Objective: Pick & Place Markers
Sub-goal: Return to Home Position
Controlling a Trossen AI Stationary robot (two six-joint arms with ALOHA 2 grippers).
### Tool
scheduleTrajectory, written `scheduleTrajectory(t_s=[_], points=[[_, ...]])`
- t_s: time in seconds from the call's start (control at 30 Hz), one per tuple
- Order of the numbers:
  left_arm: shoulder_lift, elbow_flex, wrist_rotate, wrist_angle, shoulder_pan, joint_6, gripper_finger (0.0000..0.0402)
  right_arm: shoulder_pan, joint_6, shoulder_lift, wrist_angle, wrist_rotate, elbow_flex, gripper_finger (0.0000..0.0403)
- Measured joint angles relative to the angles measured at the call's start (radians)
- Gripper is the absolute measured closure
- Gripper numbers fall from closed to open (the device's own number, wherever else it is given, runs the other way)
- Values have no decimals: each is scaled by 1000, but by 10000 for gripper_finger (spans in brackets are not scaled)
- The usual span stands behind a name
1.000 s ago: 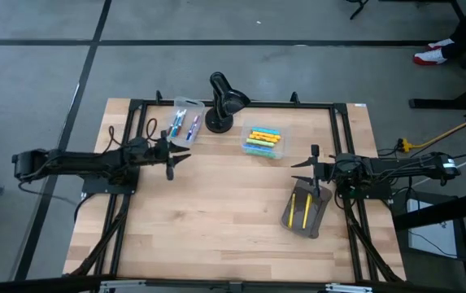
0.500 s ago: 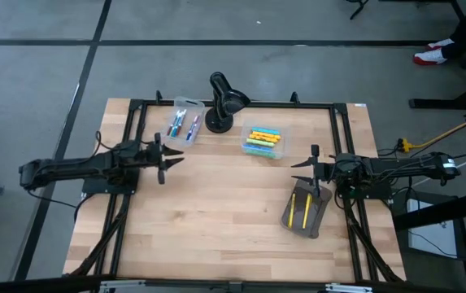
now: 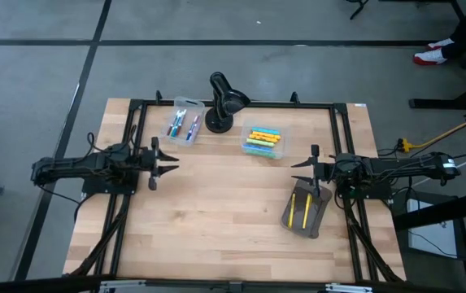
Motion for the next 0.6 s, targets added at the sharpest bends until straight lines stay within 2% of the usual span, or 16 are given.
scheduleTrajectory(t_s=[0.6], points=[[-2,-4,4,12,-21,84,301,0,0,0,0,0,0,240]])
